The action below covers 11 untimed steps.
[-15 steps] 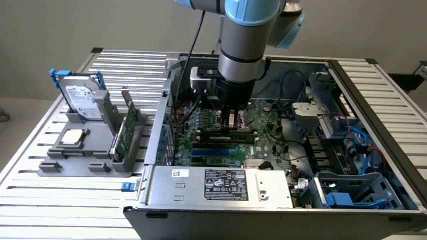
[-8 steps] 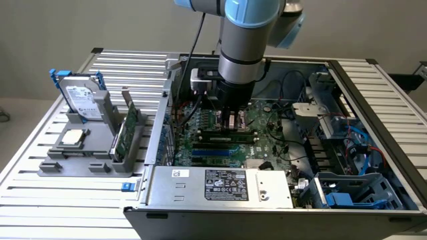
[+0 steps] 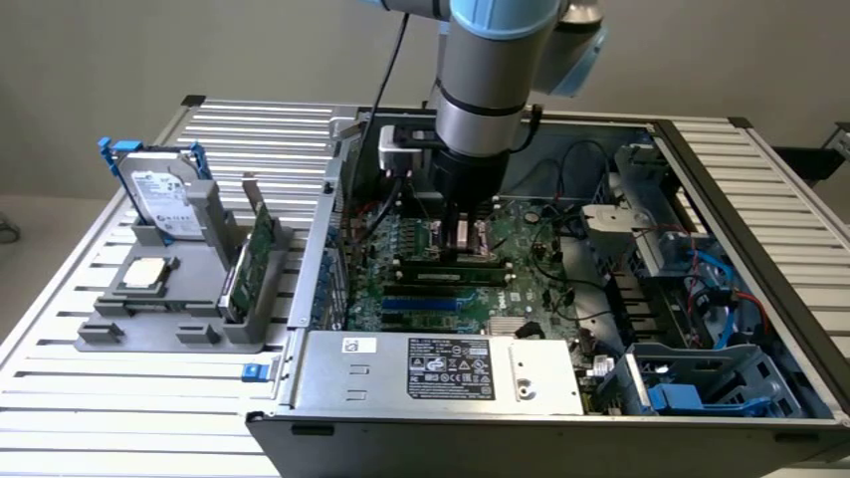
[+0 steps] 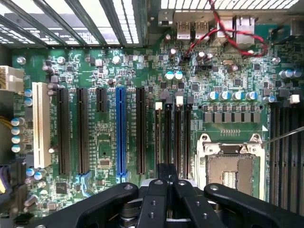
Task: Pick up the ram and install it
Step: 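Press down the ram until it locks into place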
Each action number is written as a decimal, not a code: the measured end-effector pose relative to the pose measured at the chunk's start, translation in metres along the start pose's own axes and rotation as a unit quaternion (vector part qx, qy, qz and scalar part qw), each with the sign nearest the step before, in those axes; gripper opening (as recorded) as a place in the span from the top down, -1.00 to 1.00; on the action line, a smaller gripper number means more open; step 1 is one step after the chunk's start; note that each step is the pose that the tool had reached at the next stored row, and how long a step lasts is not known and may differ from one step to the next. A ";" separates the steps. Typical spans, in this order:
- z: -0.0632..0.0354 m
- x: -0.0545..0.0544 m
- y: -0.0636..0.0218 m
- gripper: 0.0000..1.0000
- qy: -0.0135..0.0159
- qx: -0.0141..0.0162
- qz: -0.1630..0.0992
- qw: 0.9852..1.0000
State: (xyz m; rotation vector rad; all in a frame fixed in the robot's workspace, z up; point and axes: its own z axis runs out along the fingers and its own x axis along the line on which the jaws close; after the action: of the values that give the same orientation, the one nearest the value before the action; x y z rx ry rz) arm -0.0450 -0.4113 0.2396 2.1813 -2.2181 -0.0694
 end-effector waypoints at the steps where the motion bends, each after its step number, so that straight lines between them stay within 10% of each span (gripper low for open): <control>1: -0.0015 0.000 -0.0001 0.79 0.000 0.000 0.000 1.000; 11: -0.0104 0.000 -0.0192 0.79 0.000 -0.007 -0.002 1.000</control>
State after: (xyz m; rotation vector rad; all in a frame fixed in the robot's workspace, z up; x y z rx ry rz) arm -0.0253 -0.4113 0.2490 2.1779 -2.2061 -0.0846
